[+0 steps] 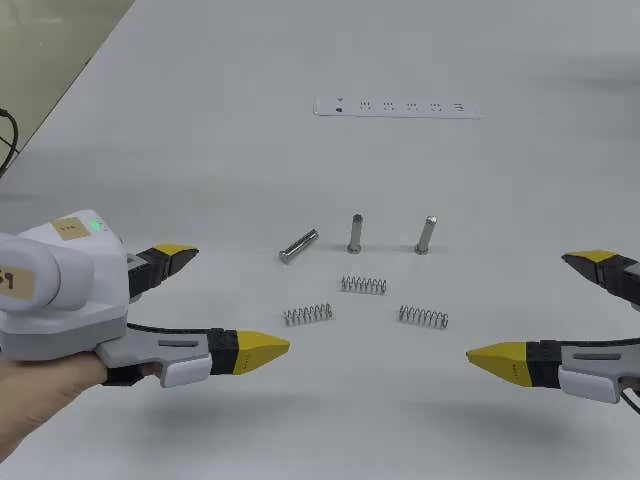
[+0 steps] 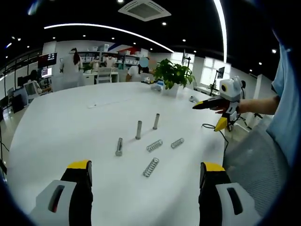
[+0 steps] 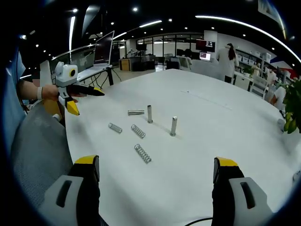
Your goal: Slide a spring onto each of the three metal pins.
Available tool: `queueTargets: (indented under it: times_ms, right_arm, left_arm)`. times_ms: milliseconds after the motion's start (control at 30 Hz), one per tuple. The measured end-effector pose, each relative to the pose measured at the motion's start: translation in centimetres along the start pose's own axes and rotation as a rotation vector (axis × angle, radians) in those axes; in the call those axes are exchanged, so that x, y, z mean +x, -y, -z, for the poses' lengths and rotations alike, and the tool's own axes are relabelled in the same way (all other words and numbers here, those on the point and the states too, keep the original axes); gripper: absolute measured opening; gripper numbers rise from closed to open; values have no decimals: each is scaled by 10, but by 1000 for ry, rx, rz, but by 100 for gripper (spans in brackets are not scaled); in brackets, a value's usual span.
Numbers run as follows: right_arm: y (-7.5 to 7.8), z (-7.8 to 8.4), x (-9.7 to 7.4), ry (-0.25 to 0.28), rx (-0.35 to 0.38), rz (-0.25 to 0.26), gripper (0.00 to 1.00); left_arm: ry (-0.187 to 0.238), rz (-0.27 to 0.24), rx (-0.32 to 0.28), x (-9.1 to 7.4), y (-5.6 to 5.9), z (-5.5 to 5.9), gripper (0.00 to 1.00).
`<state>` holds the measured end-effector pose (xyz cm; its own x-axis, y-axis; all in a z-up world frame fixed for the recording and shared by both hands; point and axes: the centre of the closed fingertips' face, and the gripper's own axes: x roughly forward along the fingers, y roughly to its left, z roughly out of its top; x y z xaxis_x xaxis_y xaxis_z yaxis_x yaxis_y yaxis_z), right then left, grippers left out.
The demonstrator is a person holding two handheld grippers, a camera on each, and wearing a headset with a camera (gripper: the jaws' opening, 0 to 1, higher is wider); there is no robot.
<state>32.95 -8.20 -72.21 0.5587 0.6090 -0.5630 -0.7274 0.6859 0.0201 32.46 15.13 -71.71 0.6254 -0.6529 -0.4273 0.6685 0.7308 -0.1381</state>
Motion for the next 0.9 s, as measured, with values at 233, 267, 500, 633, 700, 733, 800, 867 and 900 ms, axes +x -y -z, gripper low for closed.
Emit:
queueTargets:
  times_ms: [233, 267, 500, 633, 700, 733, 800, 867, 900]
  right_arm:
    - [-1, -1, 0, 0, -3, -2, 100]
    - [-1, -1, 0, 1, -2, -2, 100]
    - [-2, -7, -1, 14, -8, -3, 100]
    - [-2, -6, -1, 17, -7, -4, 100]
    - [-3, -5, -1, 13, -11, -7, 100]
    - [-3, -5, -1, 11, -13, -8, 100]
    - [-3, -4, -1, 12, -11, -11, 100]
    - [-2, -4, -2, 10, -12, -10, 100]
    - [-2, -3, -2, 9, -12, -9, 100]
  left_arm:
    - [7, -5, -9, -1, -1, -1, 93]
    - [7, -5, -8, -1, -1, -1, 93]
    - [15, -10, -3, -3, -1, -4, 93]
    - [14, -11, -4, -5, 0, -3, 93]
    - [11, -11, -3, -5, 0, -3, 93]
    - [11, -10, -3, -5, 1, -3, 93]
    - [13, -10, -2, -4, 1, -3, 93]
    - [13, -9, -2, -3, 1, -4, 93]
    - [15, -8, -1, -2, 1, -4, 93]
